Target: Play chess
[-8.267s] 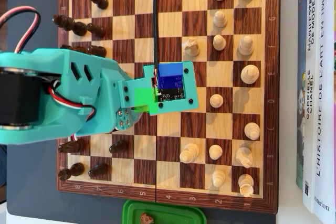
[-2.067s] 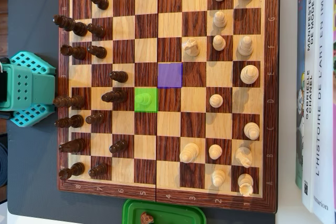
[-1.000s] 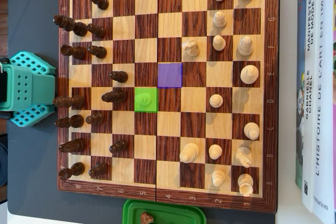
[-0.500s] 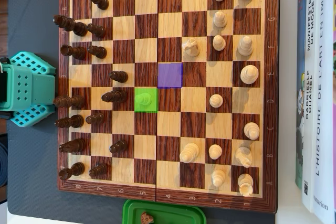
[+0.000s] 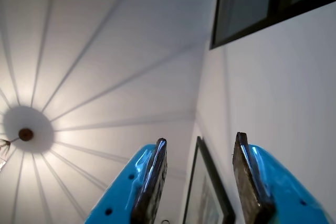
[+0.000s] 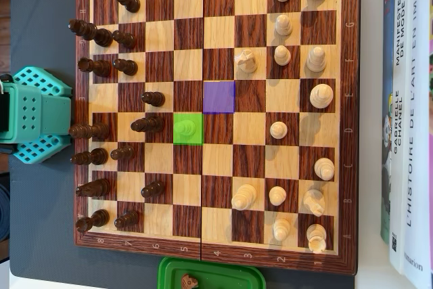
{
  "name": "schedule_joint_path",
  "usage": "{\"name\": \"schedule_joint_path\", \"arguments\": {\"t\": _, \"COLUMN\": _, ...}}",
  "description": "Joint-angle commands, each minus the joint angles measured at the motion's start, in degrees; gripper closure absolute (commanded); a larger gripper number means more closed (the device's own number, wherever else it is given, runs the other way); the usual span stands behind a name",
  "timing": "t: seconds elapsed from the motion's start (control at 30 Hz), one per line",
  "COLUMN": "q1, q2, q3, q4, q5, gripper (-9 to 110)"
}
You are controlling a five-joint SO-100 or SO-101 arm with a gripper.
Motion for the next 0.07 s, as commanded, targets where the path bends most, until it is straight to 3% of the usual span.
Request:
{"name": "schedule_joint_path", "arguments": {"t": 0.0, "q1": -0.2, "q2": -0.6, "q3": 1.1, "q4": -0.1, "q5": 0.3, "gripper": 83}}
{"name": "schedule_joint_path", "arguments": {"t": 0.03, "q1": -0.2, "q2": -0.6, "q3": 1.1, "q4": -0.1, "q5": 0.3, "gripper": 83}}
